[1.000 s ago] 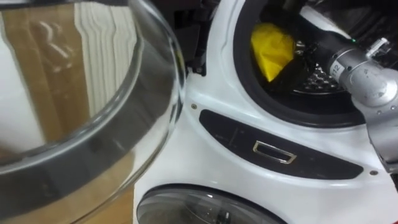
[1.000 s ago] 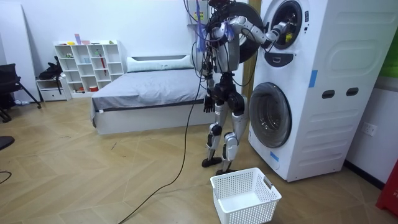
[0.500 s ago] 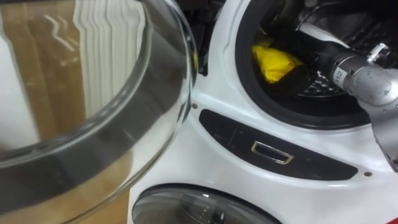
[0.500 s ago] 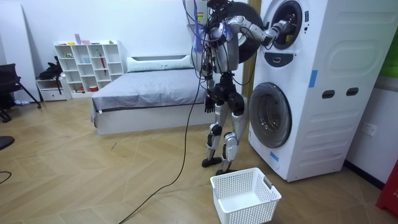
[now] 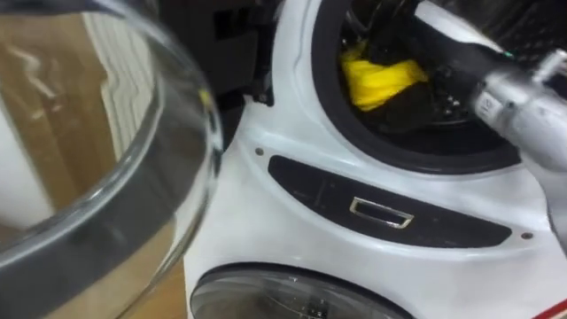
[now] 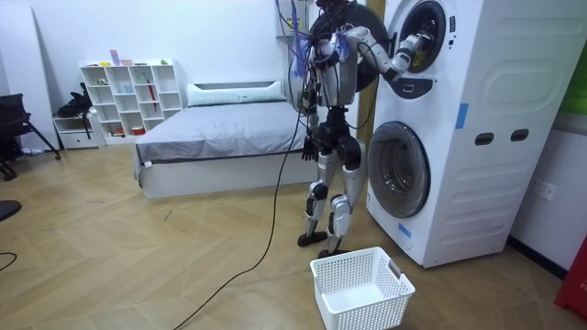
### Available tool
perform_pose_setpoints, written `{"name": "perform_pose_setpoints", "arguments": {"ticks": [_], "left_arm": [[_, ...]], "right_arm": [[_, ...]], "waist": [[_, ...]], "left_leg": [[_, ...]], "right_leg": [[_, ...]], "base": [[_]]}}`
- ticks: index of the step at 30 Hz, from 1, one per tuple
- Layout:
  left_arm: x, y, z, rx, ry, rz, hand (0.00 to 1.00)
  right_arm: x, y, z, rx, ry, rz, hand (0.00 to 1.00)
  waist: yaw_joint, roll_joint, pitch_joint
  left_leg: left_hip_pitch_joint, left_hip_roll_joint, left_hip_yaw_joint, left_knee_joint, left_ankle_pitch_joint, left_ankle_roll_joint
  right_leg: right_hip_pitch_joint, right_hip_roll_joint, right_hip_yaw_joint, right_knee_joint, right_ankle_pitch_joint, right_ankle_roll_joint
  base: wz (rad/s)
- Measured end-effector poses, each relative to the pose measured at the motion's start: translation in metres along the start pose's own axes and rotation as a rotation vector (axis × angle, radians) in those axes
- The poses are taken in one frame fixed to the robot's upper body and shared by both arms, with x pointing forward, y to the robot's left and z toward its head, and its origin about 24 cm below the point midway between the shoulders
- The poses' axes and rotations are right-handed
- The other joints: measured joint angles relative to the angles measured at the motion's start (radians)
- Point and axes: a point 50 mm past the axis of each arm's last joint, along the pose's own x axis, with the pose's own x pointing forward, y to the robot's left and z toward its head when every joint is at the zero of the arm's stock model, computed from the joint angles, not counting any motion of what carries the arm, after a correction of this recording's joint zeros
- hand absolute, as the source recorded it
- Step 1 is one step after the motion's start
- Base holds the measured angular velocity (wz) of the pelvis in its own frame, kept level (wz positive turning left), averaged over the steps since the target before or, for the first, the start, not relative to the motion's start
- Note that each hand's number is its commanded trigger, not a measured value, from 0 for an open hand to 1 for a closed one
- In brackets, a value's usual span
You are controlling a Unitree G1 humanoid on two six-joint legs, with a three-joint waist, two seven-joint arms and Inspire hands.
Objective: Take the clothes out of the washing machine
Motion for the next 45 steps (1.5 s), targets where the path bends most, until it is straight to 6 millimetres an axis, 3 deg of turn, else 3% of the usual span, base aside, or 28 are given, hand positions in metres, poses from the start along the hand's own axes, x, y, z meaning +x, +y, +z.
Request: {"name": "perform_pose_setpoints", "arguments": {"ticks": [4,9,10,14,20,24,28,35,37,39,43,45], "left_arm": [[-0.002,-0.007,-0.010,-0.022,0.013,-0.004,0.00],[-0.005,-0.015,-0.019,-0.028,0.016,-0.027,0.00],[-0.005,-0.015,-0.022,-0.036,0.024,-0.026,0.00],[-0.006,-0.017,-0.033,-0.049,0.058,-0.032,0.00],[-0.009,-0.018,-0.050,-0.072,0.092,-0.030,0.00],[-0.010,-0.016,-0.054,-0.094,0.108,-0.024,0.00],[-0.008,-0.015,-0.046,-0.089,0.074,-0.034,0.00],[-0.004,-0.011,-0.022,-0.083,0.012,-0.050,0.00],[-0.003,-0.012,-0.010,-0.062,-0.023,-0.063,0.00],[-0.002,-0.011,-0.007,-0.045,-0.033,-0.076,0.00],[0.000,-0.008,0.006,-0.003,-0.063,-0.110,0.00],[0.000,-0.008,0.015,0.022,-0.086,-0.125,0.00]], "right_arm": [[-0.030,0.011,0.003,0.135,-0.057,-0.030,1.00],[-0.048,0.017,0.001,0.238,-0.098,-0.013,1.00],[-0.055,0.018,-0.004,0.253,-0.083,-0.012,1.00],[-0.069,0.019,-0.013,0.292,-0.038,-0.026,1.00],[-0.097,0.025,-0.026,0.335,0.033,-0.032,1.00],[-0.111,0.023,-0.035,0.338,0.093,-0.055,1.00],[-0.123,0.021,-0.039,0.348,0.119,-0.066,1.00],[-0.128,0.026,-0.037,0.397,0.106,-0.031,1.00],[-0.132,0.030,-0.041,0.420,0.131,-0.016,1.00],[-0.133,0.033,-0.049,0.445,0.165,-0.008,1.00],[-0.144,0.042,-0.061,0.472,0.251,0.028,1.00],[-0.147,0.046,-0.068,0.485,0.289,0.045,1.00]], "waist": [[-0.038,0.011,-0.0015],[-0.098,0.026,-0.0062],[-0.103,0.026,-0.0112],[-0.127,0.031,-0.0091],[-0.173,0.038,-0.0122],[-0.202,0.043,-0.0129],[-0.223,0.046,-0.0153],[-0.258,0.051,-0.0169],[-0.276,0.052,-0.0160],[-0.295,0.054,-0.0126],[-0.350,0.071,0.0028],[-0.374,0.079,0.0031]], "left_leg": [[0.002,0.000,0.020,-0.001,0.000,0.000],[0.003,-0.001,0.020,-0.001,-0.001,0.001],[0.006,0.000,0.023,-0.002,-0.001,0.001],[0.019,0.002,0.036,-0.009,-0.003,0.002],[0.022,0.004,0.053,-0.001,-0.007,0.003],[0.039,0.007,0.087,-0.010,-0.009,0.003],[0.047,0.017,0.151,-0.019,-0.017,-0.001],[0.056,0.035,0.269,-0.018,-0.032,-0.012],[0.059,0.041,0.346,-0.017,-0.034,-0.014],[0.067,0.046,0.405,-0.016,-0.039,-0.023],[0.069,0.059,0.510,-0.004,-0.069,-0.027],[0.063,0.065,0.554,0.010,-0.082,-0.031]], "right_leg": [[0.000,-0.001,0.013,0.000,0.000,0.000],[0.000,-0.002,0.017,0.000,0.000,0.003],[0.001,-0.001,0.020,0.000,0.000,0.004],[0.007,0.003,0.031,0.006,0.000,0.004],[0.001,0.005,0.050,0.014,0.000,0.004],[-0.002,0.015,0.090,0.016,0.000,0.005],[-0.021,0.033,0.150,0.018,0.007,0.004],[-0.059,0.067,0.251,0.021,0.034,-0.001],[-0.074,0.081,0.305,0.021,0.047,-0.001],[-0.092,0.095,0.352,0.037,0.052,-0.001],[-0.143,0.136,0.438,0.079,0.058,-0.001],[-0.169,0.153,0.478,0.094,0.060,0.001]], "base": [[-0.04],[0.00],[-0.04],[-0.08],[-0.09],[-0.26],[-0.44],[-0.52],[-0.80],[-0.83],[-0.78],[-0.78]]}}
